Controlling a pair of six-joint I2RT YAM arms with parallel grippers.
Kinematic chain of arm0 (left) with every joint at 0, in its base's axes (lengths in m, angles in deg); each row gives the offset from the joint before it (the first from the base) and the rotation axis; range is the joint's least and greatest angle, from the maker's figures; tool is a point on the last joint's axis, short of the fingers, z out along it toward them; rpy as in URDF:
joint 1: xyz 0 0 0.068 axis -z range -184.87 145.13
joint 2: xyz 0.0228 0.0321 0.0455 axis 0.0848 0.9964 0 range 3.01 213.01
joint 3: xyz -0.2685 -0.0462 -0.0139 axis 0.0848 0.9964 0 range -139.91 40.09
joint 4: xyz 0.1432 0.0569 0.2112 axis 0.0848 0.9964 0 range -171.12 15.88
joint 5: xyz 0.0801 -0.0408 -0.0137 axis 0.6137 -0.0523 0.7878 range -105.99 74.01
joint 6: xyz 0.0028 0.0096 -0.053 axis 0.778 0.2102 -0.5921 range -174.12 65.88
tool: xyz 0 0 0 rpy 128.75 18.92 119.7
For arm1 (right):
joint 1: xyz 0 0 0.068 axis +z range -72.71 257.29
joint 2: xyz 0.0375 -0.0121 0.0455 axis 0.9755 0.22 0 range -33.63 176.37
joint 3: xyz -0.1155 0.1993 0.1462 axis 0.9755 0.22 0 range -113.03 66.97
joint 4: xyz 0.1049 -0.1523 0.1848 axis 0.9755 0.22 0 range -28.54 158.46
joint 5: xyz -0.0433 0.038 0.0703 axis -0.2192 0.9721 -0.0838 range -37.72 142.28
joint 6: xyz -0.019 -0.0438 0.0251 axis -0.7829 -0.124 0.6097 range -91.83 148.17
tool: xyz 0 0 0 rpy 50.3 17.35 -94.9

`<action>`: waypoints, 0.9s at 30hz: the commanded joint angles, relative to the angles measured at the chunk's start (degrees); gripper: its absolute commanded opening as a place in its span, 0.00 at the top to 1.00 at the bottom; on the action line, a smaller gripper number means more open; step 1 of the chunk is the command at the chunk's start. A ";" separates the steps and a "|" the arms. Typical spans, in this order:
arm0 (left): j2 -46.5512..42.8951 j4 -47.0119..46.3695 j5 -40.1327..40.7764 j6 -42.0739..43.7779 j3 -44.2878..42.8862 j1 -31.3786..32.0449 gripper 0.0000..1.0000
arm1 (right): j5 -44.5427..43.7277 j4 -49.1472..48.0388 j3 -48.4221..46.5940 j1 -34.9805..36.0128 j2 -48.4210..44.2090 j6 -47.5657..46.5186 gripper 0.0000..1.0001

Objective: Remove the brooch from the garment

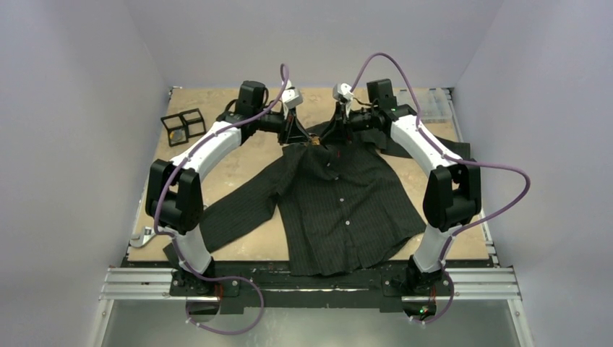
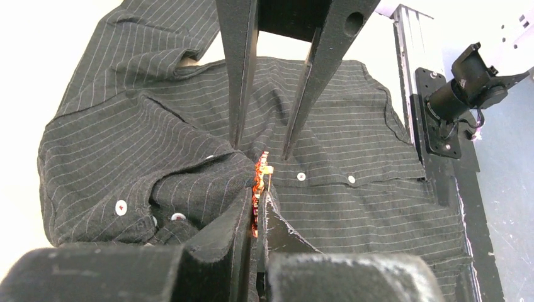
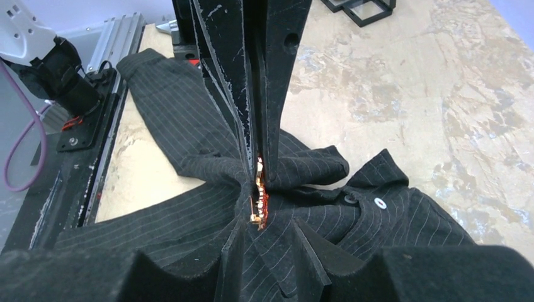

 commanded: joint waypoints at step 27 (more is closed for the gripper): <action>-2.30 1.91 -1.10 4.74 -2.38 1.64 1.00 | 0.83 3.72 -3.29 2.12 -2.10 -6.70 1.00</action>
